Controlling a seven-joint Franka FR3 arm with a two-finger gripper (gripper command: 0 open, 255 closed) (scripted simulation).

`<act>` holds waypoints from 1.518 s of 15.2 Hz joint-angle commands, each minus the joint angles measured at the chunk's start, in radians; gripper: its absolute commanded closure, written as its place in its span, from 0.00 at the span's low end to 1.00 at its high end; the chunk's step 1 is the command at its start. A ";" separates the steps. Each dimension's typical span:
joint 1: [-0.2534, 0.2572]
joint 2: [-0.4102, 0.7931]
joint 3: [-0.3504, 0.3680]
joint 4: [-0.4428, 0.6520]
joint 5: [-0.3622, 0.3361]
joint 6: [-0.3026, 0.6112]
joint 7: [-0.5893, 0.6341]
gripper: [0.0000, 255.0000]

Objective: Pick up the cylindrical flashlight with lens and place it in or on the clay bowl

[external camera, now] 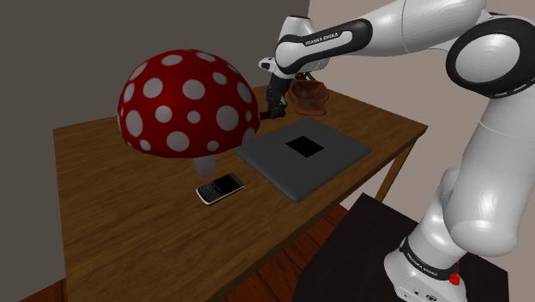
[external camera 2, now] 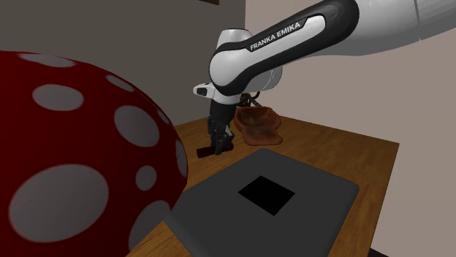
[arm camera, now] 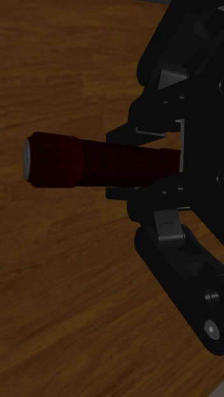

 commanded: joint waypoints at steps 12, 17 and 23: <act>0.000 -0.017 -0.002 0.073 -0.010 -0.089 0.010 1.00; 0.000 -0.023 -0.003 0.133 -0.014 -0.154 0.015 1.00; -0.002 -0.023 -0.004 0.214 -0.016 -0.235 0.020 1.00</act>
